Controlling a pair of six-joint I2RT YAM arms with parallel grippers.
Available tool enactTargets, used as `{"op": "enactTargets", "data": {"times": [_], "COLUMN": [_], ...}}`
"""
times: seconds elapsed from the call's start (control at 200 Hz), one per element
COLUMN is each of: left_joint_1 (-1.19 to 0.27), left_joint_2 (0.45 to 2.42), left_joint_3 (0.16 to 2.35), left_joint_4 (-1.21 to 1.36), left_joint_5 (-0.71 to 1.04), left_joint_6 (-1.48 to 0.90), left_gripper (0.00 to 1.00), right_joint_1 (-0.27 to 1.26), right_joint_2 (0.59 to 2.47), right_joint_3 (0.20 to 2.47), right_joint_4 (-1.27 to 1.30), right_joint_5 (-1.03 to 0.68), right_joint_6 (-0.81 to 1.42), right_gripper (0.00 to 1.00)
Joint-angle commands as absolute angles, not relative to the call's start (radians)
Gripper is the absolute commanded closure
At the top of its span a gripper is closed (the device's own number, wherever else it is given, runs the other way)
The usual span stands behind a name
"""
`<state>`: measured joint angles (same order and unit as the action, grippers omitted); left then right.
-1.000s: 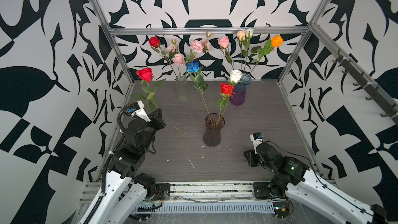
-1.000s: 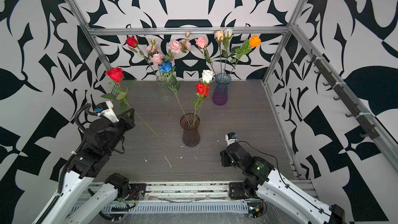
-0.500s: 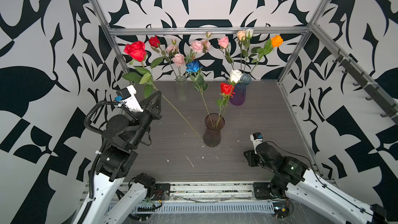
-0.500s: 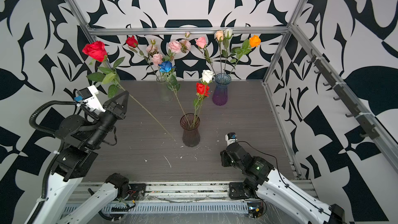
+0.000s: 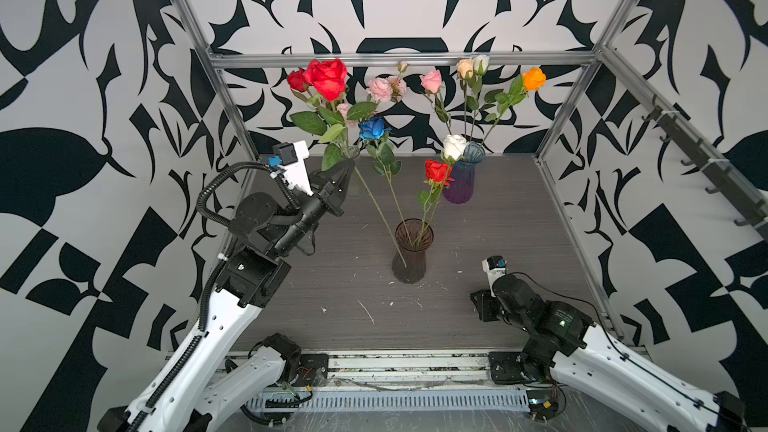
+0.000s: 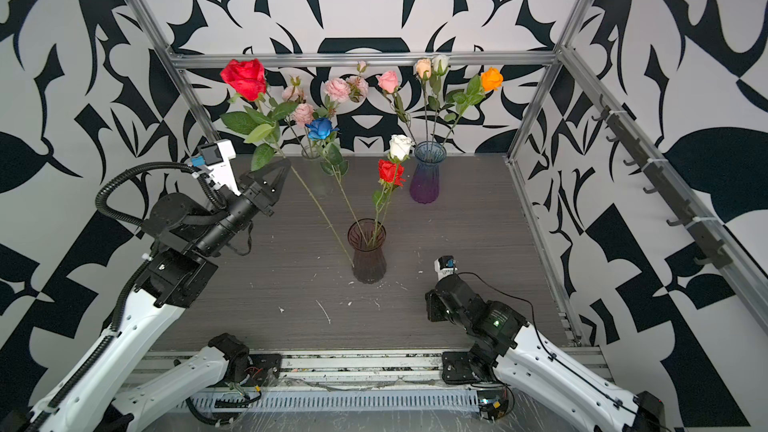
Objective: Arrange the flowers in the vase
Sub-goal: 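Lift the red rose high with the left gripper, then carry the red rose over the dark pink vase with the left gripper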
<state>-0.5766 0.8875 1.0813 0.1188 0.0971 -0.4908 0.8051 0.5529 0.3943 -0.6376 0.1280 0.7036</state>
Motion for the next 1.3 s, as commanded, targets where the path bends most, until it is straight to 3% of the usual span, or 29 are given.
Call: {"op": "enactTargets", "data": {"times": [0.0, 0.48, 1.04, 1.295], "left_joint_1": [-0.643, -0.697, -0.739, -0.836], "left_joint_2": [0.918, 1.062, 1.049, 1.085], "left_joint_3": [1.127, 1.208, 1.106, 1.109], "left_joint_4": [0.210, 0.236, 0.201, 0.123], "left_joint_5": [0.059, 0.010, -0.006, -0.029], "left_joint_6": [-0.356, -0.281, -0.302, -0.264], "left_gripper": [1.00, 1.00, 1.00, 1.00], "right_joint_1": [0.810, 0.809, 0.809, 0.809], "right_joint_2": [0.556, 0.548, 0.561, 0.563], "right_joint_3": [0.417, 0.417, 0.419, 0.420], "right_joint_4": [-0.624, -0.632, -0.626, -0.626], "right_joint_5": [0.153, 0.155, 0.150, 0.150], "right_joint_6": [0.706, 0.710, 0.709, 0.709], "right_gripper": [0.76, 0.76, 0.76, 0.76]}}
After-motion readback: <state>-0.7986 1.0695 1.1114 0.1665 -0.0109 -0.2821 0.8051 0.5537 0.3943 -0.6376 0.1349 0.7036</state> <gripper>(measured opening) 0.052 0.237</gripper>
